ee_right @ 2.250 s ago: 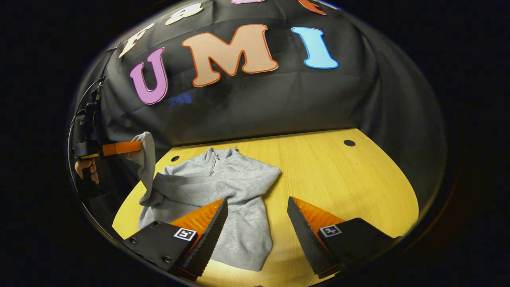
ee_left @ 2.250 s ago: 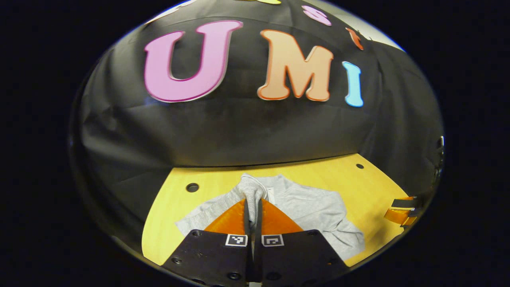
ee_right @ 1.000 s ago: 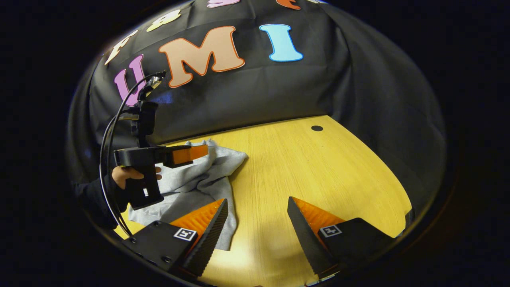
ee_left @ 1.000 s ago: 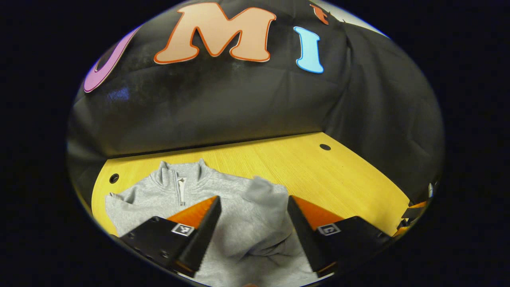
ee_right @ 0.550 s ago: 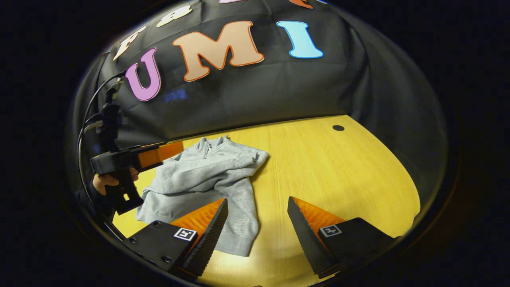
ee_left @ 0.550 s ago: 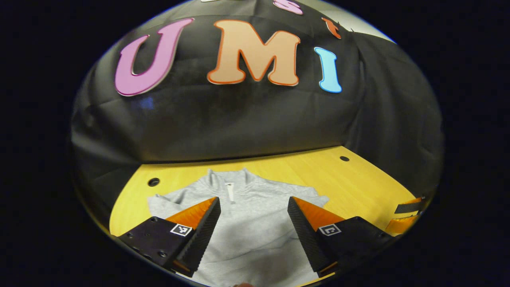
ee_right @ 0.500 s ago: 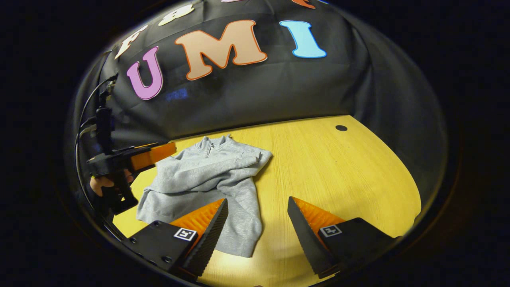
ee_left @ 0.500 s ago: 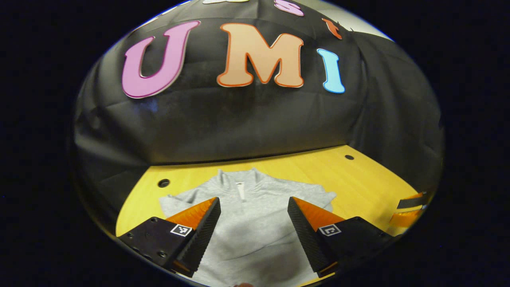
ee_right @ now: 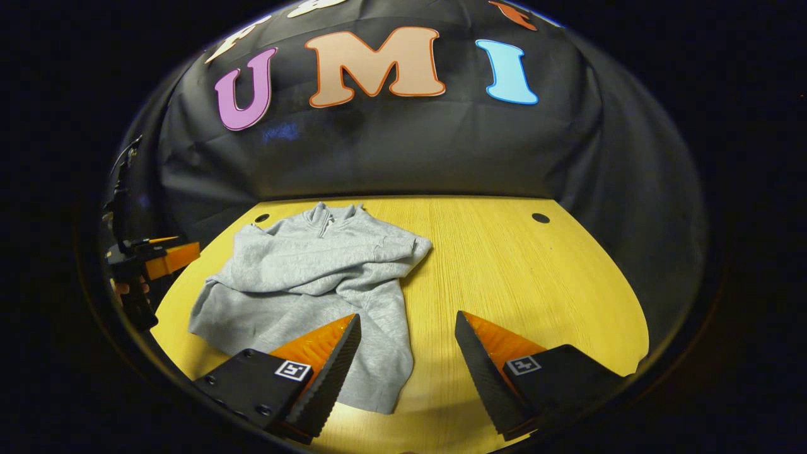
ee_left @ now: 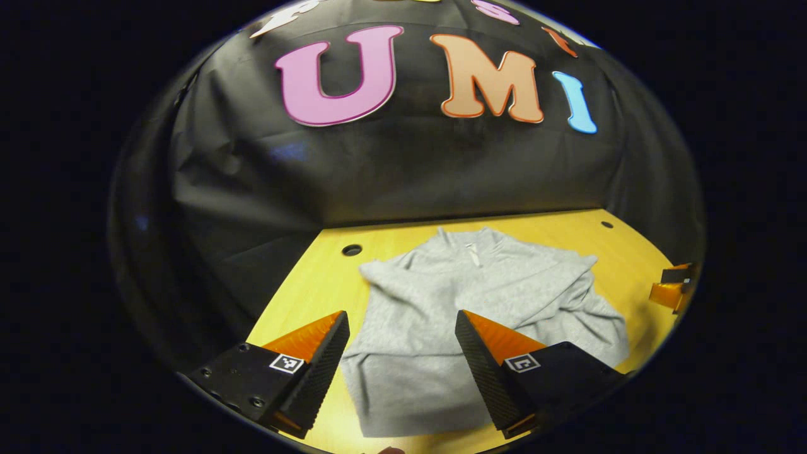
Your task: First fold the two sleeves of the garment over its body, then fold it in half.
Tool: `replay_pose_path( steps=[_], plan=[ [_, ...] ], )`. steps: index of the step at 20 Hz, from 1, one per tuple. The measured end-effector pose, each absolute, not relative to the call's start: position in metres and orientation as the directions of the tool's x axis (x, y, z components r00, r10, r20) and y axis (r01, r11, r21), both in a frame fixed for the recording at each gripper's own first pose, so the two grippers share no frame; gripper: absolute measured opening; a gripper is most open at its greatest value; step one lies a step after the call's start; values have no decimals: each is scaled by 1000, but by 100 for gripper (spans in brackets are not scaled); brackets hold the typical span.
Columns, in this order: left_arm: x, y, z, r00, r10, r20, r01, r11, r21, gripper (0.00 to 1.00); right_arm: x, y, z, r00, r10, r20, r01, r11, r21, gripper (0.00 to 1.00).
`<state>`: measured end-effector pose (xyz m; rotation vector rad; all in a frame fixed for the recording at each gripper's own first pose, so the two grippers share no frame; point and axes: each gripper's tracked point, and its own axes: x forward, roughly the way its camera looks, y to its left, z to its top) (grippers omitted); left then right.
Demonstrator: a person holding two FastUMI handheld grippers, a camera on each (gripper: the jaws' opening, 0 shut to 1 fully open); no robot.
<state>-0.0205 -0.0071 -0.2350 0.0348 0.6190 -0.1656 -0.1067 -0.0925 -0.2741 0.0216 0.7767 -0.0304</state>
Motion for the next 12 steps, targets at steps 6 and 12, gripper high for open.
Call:
replay_pose_path(
  steps=[6,12],
  plan=[
    [-84,21,-278,714,-158,-682,152,986,-70,99,-135,-77,-302,656,-10,-755,-17,999,-28,96],
    [-112,35,-314,644,-144,-751,135,988,-73,99,-163,-64,-326,595,1,-803,-30,999,-21,96]
  ],
)
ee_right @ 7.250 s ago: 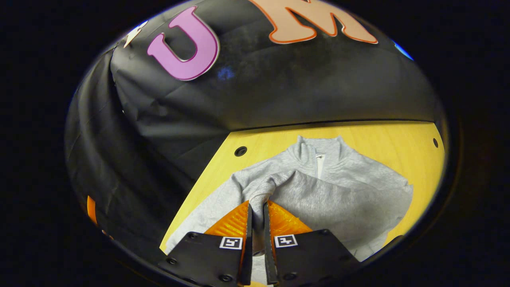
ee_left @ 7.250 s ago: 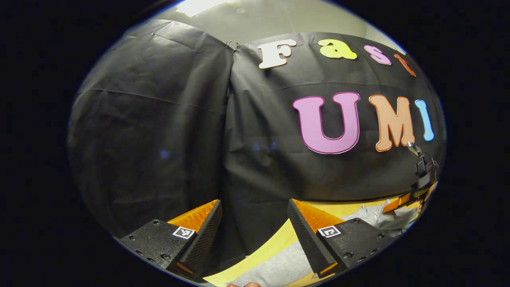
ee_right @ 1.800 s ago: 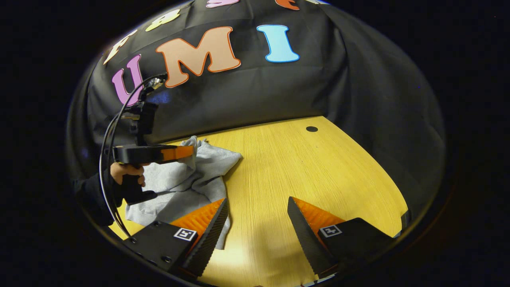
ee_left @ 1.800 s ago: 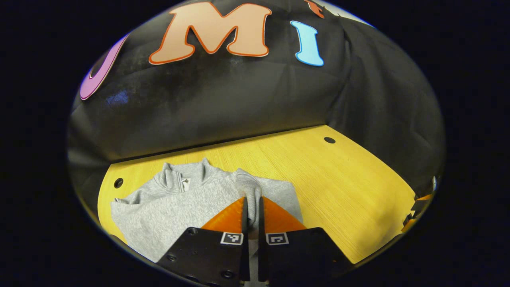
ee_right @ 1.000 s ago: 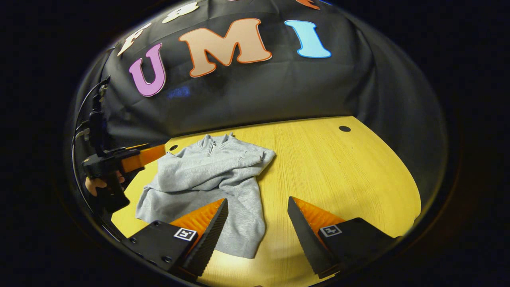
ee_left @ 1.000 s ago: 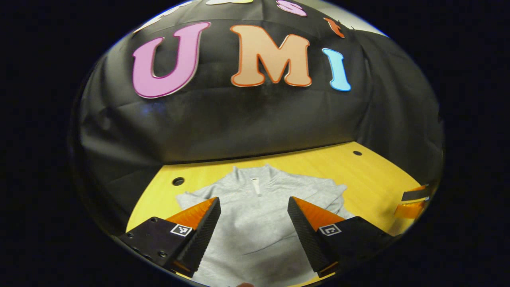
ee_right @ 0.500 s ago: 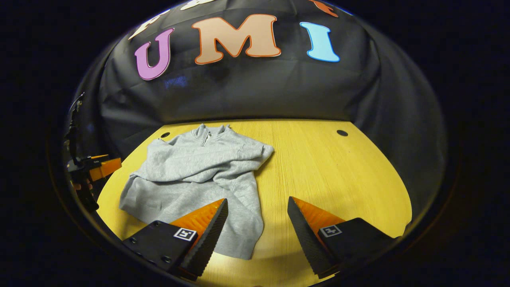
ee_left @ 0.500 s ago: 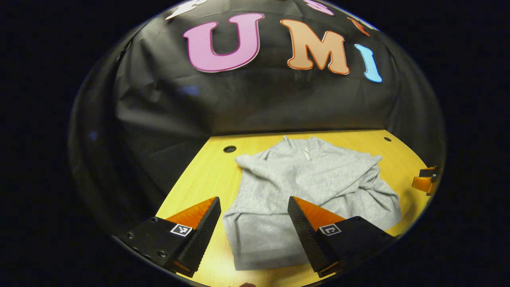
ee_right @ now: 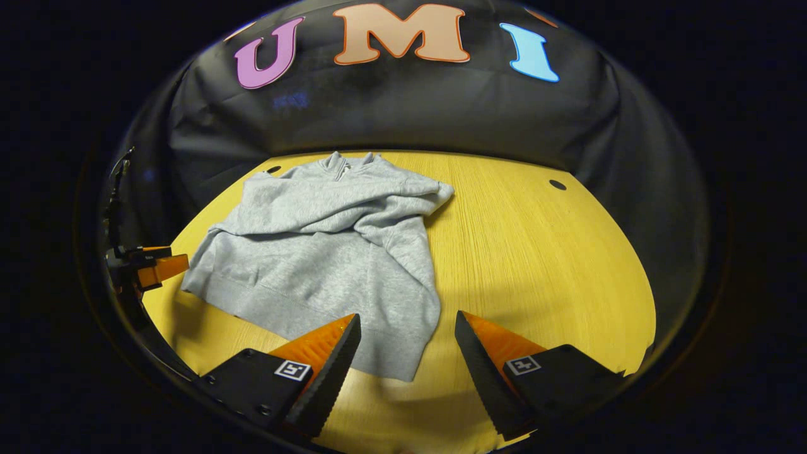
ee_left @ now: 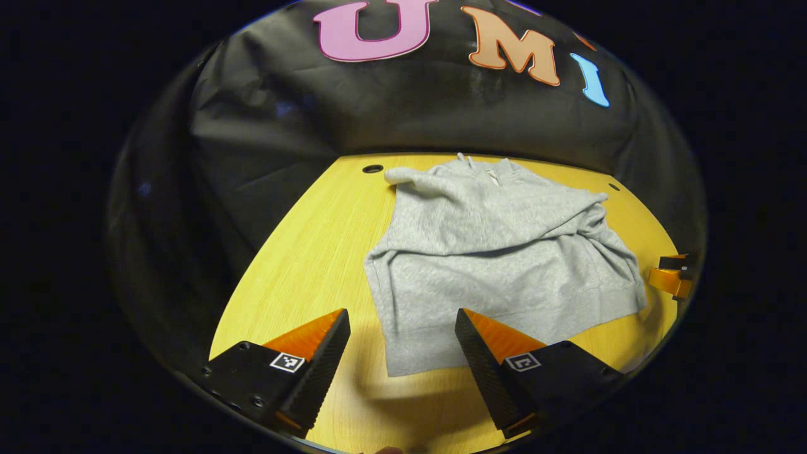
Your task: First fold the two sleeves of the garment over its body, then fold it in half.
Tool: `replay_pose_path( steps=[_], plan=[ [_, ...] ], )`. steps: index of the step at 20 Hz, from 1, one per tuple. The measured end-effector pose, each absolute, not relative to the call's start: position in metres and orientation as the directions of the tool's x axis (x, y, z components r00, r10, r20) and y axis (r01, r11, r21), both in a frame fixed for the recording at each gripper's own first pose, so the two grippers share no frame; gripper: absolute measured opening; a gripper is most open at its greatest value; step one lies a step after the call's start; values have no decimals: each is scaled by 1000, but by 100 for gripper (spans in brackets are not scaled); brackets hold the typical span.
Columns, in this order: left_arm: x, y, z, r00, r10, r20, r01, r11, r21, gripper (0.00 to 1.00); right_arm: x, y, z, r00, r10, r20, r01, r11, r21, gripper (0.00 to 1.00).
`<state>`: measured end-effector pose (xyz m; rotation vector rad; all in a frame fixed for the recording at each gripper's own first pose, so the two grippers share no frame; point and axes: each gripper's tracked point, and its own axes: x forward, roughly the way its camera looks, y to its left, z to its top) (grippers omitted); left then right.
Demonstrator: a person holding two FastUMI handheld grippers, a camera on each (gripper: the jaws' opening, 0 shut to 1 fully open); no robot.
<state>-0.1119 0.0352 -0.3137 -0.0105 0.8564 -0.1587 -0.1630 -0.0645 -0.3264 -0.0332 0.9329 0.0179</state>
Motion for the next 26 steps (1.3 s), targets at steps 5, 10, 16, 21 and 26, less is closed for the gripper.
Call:
replay_pose_path(
  steps=[5,10,16,21,26],
  plan=[
    [-119,32,-332,606,-154,-780,127,987,-96,99,-177,-65,-345,542,-8,-840,-18,1000,-21,96],
    [-132,25,-347,561,-176,-809,101,984,-144,99,-184,-62,-359,491,4,-871,0,1000,5,96],
    [-129,22,-347,564,-178,-806,112,984,-139,99,-189,-53,-369,462,15,-886,-30,1000,1,92],
    [-128,19,-349,560,-186,-807,122,982,-142,84,-192,-51,-376,421,17,-907,-33,999,3,89],
    [-127,4,-344,536,-257,-804,165,966,-199,42,-193,-38,-373,379,78,-922,2,996,85,24]
  ],
)
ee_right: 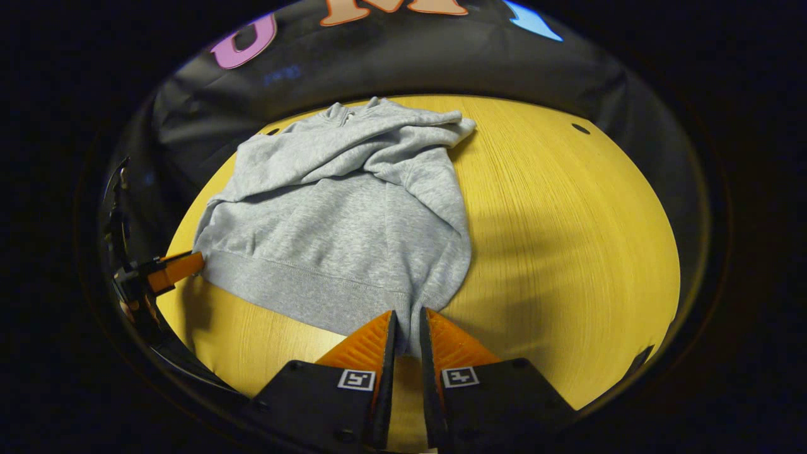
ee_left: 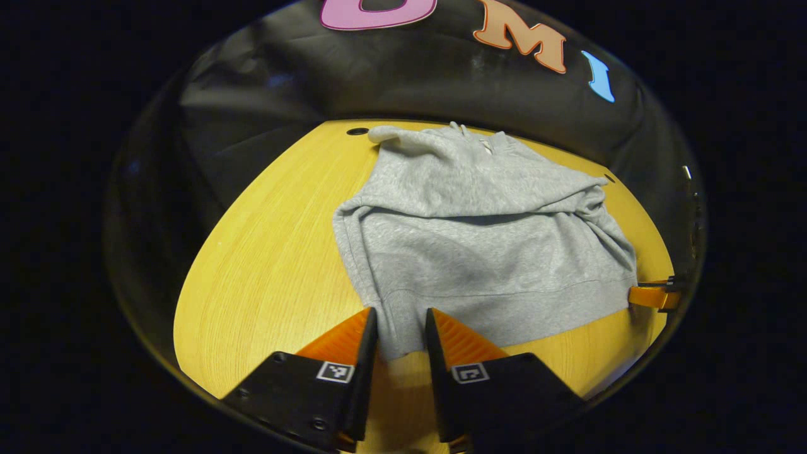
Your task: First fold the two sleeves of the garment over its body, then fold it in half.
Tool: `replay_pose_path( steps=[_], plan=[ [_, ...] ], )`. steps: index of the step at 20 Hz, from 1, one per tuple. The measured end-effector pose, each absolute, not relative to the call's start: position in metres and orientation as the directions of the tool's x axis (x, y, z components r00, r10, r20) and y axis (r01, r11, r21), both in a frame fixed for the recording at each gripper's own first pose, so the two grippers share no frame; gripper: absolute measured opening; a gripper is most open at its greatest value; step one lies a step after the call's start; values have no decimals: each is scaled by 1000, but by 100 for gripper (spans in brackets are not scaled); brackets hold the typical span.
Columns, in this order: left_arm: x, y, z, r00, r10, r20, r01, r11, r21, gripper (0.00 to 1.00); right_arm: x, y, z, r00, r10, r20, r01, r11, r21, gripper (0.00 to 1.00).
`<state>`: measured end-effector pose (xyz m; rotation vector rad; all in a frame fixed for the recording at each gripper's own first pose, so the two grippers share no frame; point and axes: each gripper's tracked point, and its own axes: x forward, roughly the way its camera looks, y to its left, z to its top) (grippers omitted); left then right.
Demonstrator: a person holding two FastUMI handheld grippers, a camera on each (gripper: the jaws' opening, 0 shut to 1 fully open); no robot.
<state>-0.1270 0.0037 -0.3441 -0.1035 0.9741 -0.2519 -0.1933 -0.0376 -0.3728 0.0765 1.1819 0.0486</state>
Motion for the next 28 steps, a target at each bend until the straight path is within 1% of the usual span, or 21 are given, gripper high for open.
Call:
replay_pose_path(
  steps=[1,2,3,4,10,15,18,22,28],
  plan=[
    [-124,0,-346,536,-280,-797,169,960,-223,25,-194,-36,-372,369,91,-925,6,995,100,14],
    [-123,-1,-346,528,-295,-796,160,955,-248,7,-193,-37,-371,368,96,-925,17,994,110,9],
    [-124,1,-345,521,-309,-796,151,951,-271,4,-193,-37,-370,366,100,-925,21,993,115,15],
    [-124,1,-344,511,-316,-799,136,948,-288,0,-193,-37,-369,366,104,-925,26,992,122,15],
    [-135,-1,-339,457,-316,-831,176,948,-264,0,-190,-40,-355,368,129,-921,34,988,153,14],
    [-135,-5,-339,420,-327,-846,145,945,-293,0,-186,-47,-351,336,152,-929,53,982,180,14],
    [-132,-7,-334,411,-327,-851,132,945,-299,0,-180,-48,-346,338,158,-928,50,981,186,14],
    [-123,-7,-312,456,-324,-829,134,946,-295,0,-157,-44,-324,401,175,-899,44,977,210,14],
    [-89,-5,-282,530,-322,-785,114,944,-310,0,-126,-34,-291,474,209,-856,53,963,264,14]
  ],
)
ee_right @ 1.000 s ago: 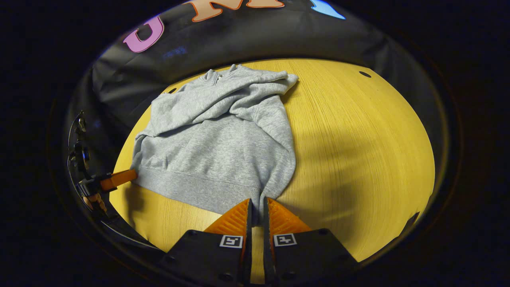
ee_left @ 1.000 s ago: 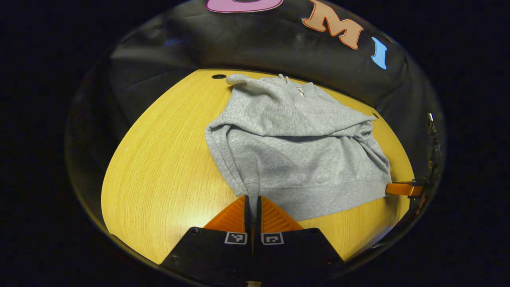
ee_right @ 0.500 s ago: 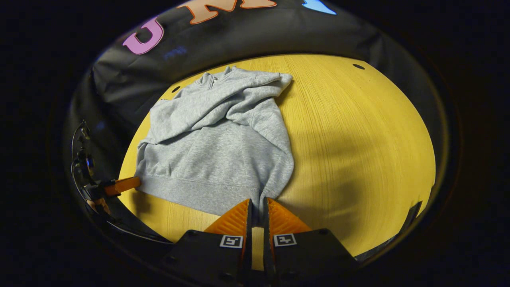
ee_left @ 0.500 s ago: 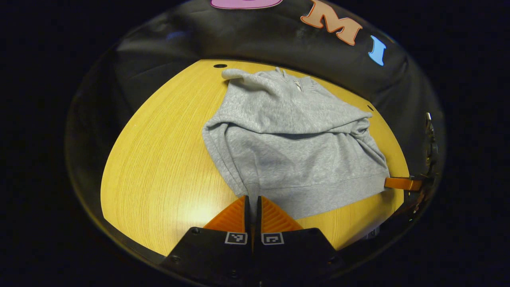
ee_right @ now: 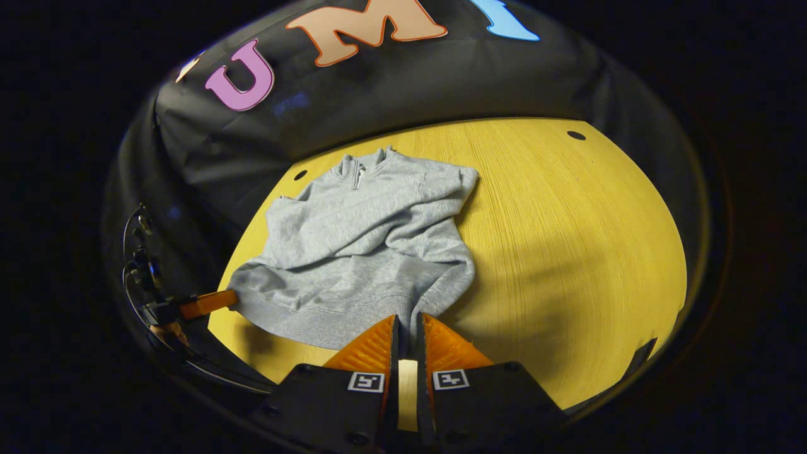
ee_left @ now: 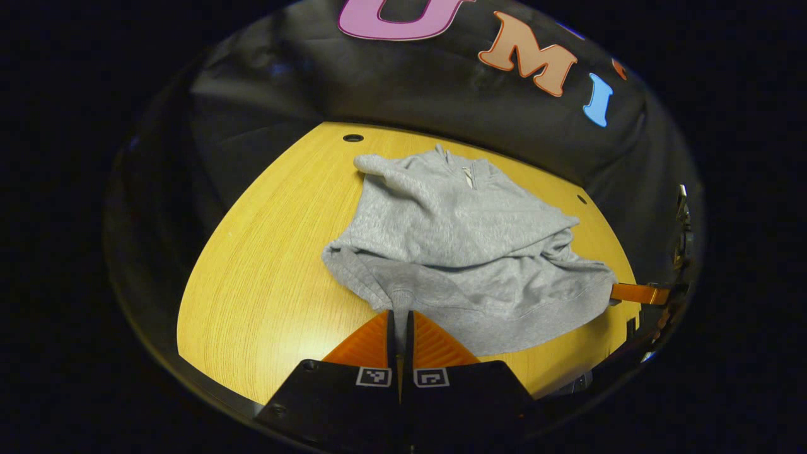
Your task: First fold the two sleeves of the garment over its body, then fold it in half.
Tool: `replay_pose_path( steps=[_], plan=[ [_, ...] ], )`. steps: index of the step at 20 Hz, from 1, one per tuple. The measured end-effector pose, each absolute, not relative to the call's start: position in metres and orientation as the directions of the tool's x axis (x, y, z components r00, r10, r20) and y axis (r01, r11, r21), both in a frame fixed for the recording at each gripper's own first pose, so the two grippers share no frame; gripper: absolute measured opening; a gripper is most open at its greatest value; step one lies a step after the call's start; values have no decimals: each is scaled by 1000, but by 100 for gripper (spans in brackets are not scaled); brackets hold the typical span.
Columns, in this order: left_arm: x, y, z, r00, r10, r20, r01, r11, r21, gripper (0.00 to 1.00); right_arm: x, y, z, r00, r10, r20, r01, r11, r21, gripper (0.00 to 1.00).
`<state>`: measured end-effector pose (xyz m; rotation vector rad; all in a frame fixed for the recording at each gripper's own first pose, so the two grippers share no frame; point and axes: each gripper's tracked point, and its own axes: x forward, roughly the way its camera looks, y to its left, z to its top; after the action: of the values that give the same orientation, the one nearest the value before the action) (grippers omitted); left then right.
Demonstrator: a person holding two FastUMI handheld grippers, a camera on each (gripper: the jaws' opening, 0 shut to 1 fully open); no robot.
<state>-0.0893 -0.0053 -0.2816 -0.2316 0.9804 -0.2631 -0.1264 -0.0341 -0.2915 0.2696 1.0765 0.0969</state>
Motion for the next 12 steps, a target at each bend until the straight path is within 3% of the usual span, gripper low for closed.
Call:
replay_pose_path(
  steps=[12],
  plan=[
    [-19,-6,-259,529,-341,-777,34,924,-382,0,-36,-21,-264,545,274,-793,217,867,448,13]
  ],
)
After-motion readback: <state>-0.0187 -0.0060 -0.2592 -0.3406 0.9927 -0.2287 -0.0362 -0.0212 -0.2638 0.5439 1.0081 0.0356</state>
